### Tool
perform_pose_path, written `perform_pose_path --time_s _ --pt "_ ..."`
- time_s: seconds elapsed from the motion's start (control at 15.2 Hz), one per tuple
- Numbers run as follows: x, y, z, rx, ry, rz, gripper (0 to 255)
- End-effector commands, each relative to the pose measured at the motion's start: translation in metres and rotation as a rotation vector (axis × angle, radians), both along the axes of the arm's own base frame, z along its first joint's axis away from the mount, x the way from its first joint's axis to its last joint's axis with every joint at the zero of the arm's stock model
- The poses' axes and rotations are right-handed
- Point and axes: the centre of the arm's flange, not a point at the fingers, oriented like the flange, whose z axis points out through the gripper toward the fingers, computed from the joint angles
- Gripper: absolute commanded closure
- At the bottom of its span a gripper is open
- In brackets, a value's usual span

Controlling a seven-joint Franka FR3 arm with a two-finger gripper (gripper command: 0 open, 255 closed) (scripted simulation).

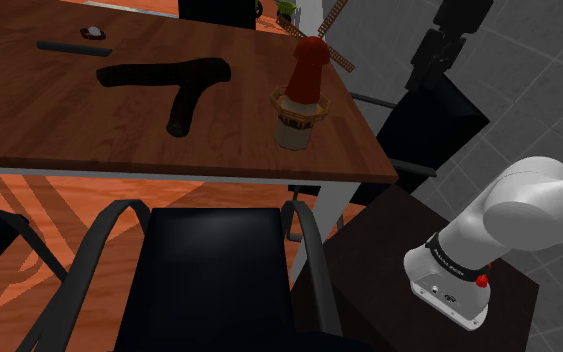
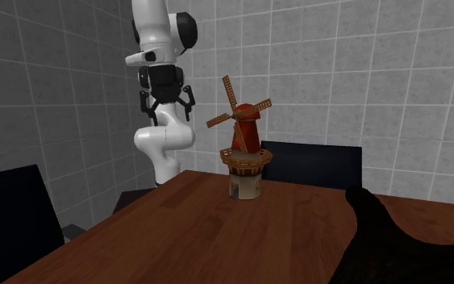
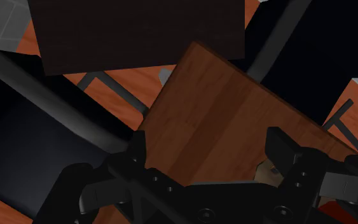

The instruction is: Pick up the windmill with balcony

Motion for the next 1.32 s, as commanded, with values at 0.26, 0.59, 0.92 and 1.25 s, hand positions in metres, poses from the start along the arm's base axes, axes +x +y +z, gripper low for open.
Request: perform_pose_path --time_s 0.26,0.59,0.92,1.25 --pt "0.026 0.046 0.017 -0.033 -0.004 -0.073 0" --pt "0.063 0.102 0.036 -0.074 -0.009 -0.163 0" --pt "0.106 0.154 0.053 -0.116 -0.015 -0.254 0" --pt "0.147 0.198 0.066 -0.153 -0.019 -0.335 0"
